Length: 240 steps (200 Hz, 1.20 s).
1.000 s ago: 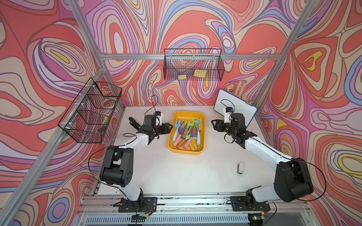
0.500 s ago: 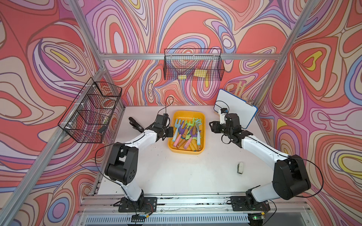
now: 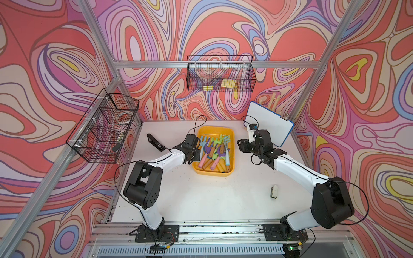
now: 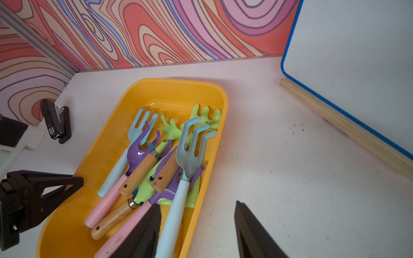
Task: Take the hand rake out of the storage box
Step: Move the storage box to the center of the board.
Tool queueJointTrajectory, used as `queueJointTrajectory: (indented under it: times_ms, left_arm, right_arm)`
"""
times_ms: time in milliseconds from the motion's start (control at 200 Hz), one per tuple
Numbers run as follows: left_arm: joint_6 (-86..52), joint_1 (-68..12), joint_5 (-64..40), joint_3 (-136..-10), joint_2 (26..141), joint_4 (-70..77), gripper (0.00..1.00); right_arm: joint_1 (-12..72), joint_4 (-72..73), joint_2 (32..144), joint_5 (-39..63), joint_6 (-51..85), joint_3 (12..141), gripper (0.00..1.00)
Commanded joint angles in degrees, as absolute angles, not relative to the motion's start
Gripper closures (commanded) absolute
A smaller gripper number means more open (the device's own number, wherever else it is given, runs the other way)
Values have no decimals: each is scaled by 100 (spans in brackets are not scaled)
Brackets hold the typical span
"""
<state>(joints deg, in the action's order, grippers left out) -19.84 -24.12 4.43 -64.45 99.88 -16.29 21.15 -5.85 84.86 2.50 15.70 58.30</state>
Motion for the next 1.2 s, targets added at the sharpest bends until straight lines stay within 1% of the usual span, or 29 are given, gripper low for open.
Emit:
queueJointTrajectory:
  times_ms: [0,215,295,361,421,481,521,546,606,636,671,731,836,956,1197]
  left_arm:
    - [-2185,-2616,621,-6417,9870,-1975,90]
    - [-2566,-3006,807,-6019,9559,-2062,92]
    - [-2714,-3141,826,-5899,9488,-2098,94]
    - [-2814,-3207,816,-5805,9434,-2093,94]
    - [-2862,-3247,862,-5719,9381,-2078,91]
    - [-2883,-3252,939,-5646,9302,-2079,82]
    - [-2878,-3253,979,-5605,9211,-2073,71]
    - [-2875,-3252,1007,-5576,9139,-2048,62]
    - [-2836,-3259,1058,-5518,8906,-2000,45]
    - [-2809,-3261,1082,-5480,8741,-1946,39]
    - [-2767,-3269,1075,-5421,8524,-1842,36]
    - [-2664,-3282,959,-5372,8166,-1682,36]
    - [-2487,-3279,750,-5485,7754,-1616,40]
    - [-2250,-3281,742,-5476,7408,-1556,42]
    - [-1823,-3279,811,-4302,6526,-312,45]
  right_arm:
    - [2180,-668,8319,201,1554,5984,43]
    - [2274,-786,8290,224,1569,6058,44]
    - [2317,-826,8331,234,1568,6085,45]
    - [2367,-897,8384,223,1565,6137,45]
    - [2407,-987,8434,190,1547,6201,45]
    - [2466,-1073,8488,117,1531,6265,45]
    - [2497,-1126,8521,70,1521,6304,41]
    - [2513,-1159,8552,51,1511,6329,39]
    - [2547,-1248,8628,-8,1503,6406,36]
    - [2576,-1313,8681,-58,1490,6451,36]
    - [2612,-1403,8743,-139,1463,6535,35]
    - [2682,-1570,8858,-346,1431,6676,35]
    - [2716,-1771,9020,-545,1365,6893,36]
    - [2770,-2076,9314,-625,1311,7241,38]
    - [3084,-2683,10199,-860,1207,7994,38]
